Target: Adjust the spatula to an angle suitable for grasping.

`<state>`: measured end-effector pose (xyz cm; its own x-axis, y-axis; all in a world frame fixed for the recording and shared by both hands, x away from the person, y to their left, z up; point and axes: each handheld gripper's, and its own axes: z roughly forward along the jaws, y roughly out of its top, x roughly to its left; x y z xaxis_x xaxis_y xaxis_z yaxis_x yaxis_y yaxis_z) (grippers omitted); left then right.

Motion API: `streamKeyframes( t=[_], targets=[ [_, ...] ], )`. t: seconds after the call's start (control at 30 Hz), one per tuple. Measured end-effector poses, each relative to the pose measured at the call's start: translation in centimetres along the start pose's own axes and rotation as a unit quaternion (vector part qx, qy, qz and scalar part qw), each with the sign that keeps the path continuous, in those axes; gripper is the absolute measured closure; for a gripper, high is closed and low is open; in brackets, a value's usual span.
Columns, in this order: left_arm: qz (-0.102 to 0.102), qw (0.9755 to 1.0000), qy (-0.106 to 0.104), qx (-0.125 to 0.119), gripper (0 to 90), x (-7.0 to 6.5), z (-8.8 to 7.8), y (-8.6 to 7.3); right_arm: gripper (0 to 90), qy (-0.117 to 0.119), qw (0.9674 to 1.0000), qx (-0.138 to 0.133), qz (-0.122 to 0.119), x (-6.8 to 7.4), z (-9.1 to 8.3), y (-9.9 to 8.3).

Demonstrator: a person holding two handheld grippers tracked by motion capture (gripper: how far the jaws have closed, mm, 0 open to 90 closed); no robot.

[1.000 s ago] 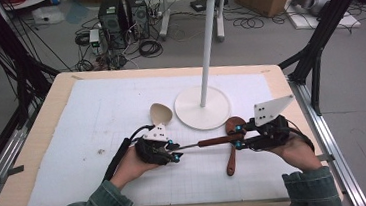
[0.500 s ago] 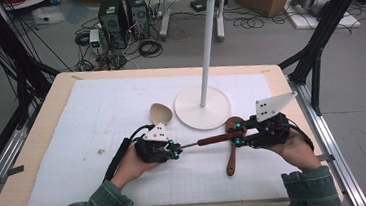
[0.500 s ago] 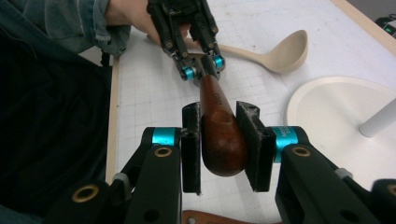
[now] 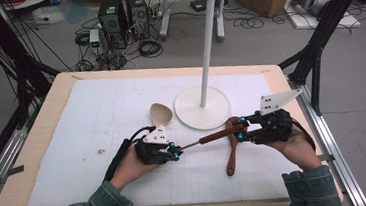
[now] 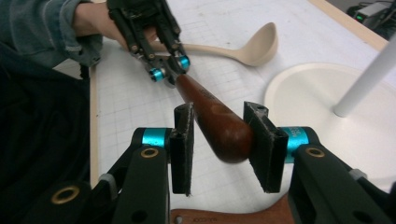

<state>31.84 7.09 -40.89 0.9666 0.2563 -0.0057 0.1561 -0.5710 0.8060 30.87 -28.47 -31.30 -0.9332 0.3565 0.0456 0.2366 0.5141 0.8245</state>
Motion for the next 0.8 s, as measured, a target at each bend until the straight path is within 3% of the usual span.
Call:
streamKeyframes(
  t=[0.37,0.67,0.8],
  targets=[
    [0.007,0.9999,-0.006,0.004,83.2,-0.3,0.1,0.0,53.6,-0.034,0.9984,-0.01,0.045,-0.7,-0.6,-1.1],
    [0.002,1.0,-0.003,0.0,83.7,-0.1,-0.1,0.0,41.1,-0.056,0.9925,-0.03,0.105,-0.4,-0.6,-2.7],
    [-0.002,1.0,-0.001,-0.009,83.7,0.0,-0.3,0.1,38.7,-0.06,0.9907,-0.035,0.117,0.0,0.0,-3.0]
  ],
)
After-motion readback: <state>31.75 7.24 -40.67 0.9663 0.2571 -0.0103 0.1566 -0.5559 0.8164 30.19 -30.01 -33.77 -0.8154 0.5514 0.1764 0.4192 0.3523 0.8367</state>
